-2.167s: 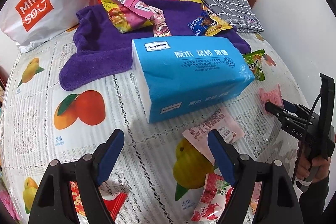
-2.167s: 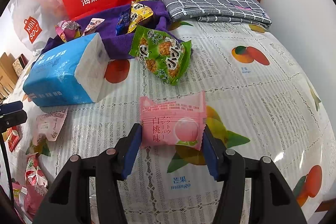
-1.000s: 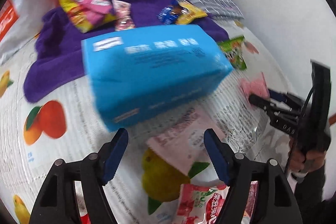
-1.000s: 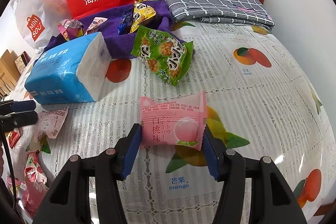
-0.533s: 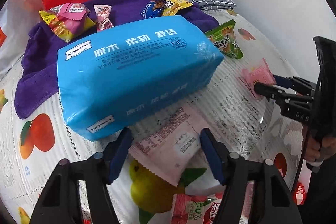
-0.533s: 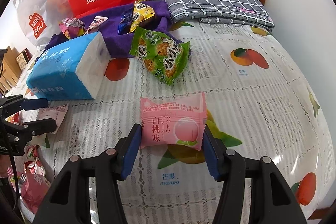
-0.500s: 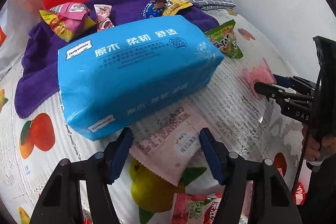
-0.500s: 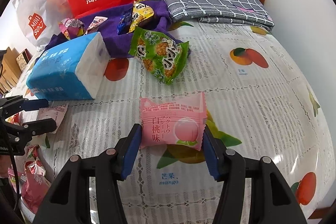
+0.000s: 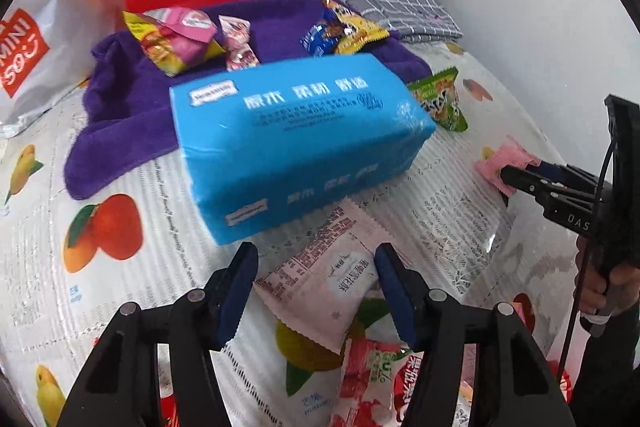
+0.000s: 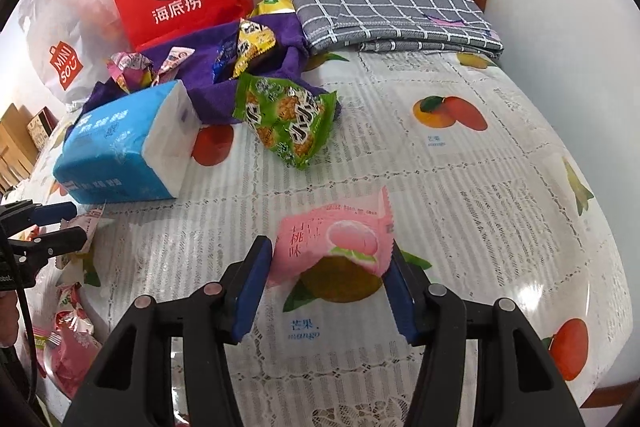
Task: Organize snacks
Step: 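Close the right tool on the pink peach candy and lift it, then carry the pink peach candy with the right tool over the purple towel, then open the right tool to drop the peach candy onto the towel, then withdraw both tools from the towel toward the snacks on the sheet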
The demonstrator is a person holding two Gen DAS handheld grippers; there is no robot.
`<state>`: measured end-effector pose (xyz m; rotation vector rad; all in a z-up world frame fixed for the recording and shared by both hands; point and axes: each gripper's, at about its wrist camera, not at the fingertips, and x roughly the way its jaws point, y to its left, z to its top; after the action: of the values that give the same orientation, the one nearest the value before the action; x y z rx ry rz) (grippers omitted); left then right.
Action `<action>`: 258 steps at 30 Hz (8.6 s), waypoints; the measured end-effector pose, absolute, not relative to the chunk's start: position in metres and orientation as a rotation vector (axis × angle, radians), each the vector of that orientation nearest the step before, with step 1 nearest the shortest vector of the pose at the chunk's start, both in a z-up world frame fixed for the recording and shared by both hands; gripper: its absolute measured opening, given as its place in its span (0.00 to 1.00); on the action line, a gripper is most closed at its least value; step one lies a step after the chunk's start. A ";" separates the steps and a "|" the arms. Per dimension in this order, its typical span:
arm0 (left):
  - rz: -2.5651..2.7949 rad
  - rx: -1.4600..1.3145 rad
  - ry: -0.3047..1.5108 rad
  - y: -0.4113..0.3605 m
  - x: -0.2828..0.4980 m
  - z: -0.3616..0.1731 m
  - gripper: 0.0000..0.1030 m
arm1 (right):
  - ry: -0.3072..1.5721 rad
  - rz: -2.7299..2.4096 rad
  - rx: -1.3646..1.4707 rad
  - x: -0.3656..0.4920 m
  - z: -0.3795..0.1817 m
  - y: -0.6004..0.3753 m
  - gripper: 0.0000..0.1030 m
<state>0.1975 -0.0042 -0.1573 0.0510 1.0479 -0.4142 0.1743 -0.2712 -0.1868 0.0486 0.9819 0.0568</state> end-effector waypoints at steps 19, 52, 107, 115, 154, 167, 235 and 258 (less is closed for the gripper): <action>-0.388 -0.005 0.971 0.019 0.192 -0.108 0.57 | 0.978 0.117 0.025 0.178 -0.167 -0.240 0.36; -0.364 -0.048 0.977 0.024 0.191 -0.103 0.58 | 0.967 0.103 0.018 0.177 -0.185 -0.236 0.52; -0.307 -0.018 0.881 0.031 0.306 -0.056 0.58 | 0.834 0.210 0.019 0.313 -0.111 -0.185 0.52; -0.301 -0.032 0.891 0.039 0.328 -0.062 0.58 | 0.849 0.212 0.023 0.339 -0.120 -0.178 0.52; -0.295 -0.089 1.015 0.040 0.375 -0.118 0.58 | 0.920 0.276 -0.021 0.381 -0.159 -0.162 0.52; -0.280 -0.106 1.049 0.036 0.387 -0.135 0.57 | 0.960 0.271 -0.051 0.390 -0.175 -0.157 0.53; -0.131 -0.074 0.925 0.042 0.163 -0.088 0.82 | 0.908 0.068 0.055 0.191 -0.135 -0.283 0.78; -0.084 -0.171 0.999 0.066 0.214 -0.128 0.82 | 0.989 0.153 0.195 0.285 -0.207 -0.254 0.78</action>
<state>0.2138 0.0660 -0.1280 -0.1711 0.9992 -0.0843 0.2853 -0.2545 -0.2065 0.1949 0.9889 0.1533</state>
